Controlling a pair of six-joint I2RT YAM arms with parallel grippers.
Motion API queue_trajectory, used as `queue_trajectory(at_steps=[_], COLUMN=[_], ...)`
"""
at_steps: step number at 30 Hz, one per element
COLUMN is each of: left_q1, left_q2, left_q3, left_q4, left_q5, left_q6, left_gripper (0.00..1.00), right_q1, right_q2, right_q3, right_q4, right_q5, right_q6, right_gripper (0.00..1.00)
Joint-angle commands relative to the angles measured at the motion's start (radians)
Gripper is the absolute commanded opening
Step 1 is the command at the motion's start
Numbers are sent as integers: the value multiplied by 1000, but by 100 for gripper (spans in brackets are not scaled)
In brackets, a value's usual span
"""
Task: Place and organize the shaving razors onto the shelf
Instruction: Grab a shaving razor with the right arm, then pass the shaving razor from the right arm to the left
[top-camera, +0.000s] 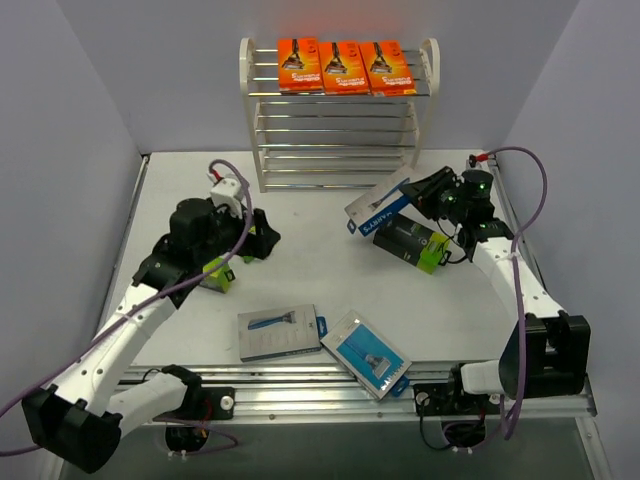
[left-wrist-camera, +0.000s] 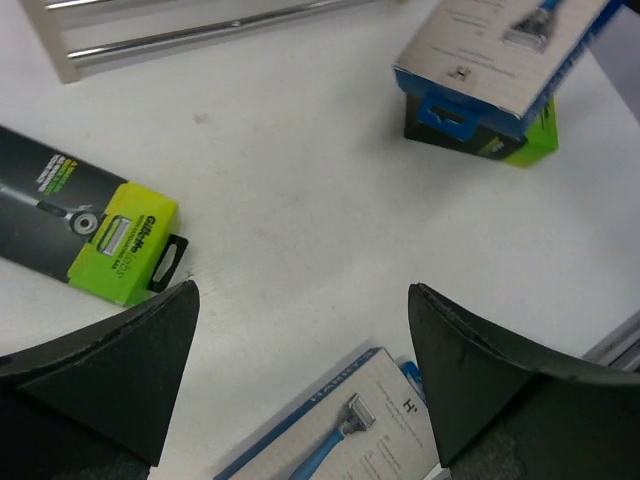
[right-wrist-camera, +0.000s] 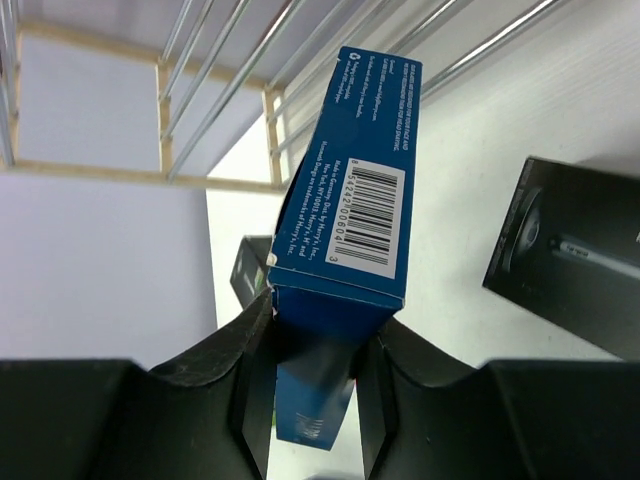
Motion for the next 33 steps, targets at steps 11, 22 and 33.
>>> queue_trajectory(at_steps=[11,22,33], left_q1=[-671,-856,-927], left_q2=[25,204,308], left_q3=[120,180,159], left_q4=[-70,42,171], left_q5=[-694,-823,-808], left_q6=[476,651,637], left_gripper=[94,94,94], right_q1=[12,19,18], right_q2=[-119,-157,-169], right_q3=[-46,-75,-81], right_q4=[-81,-46,23], right_q5=[-322,-418,-455], right_q6=[-118,-68,37], right_gripper=[0,0,0])
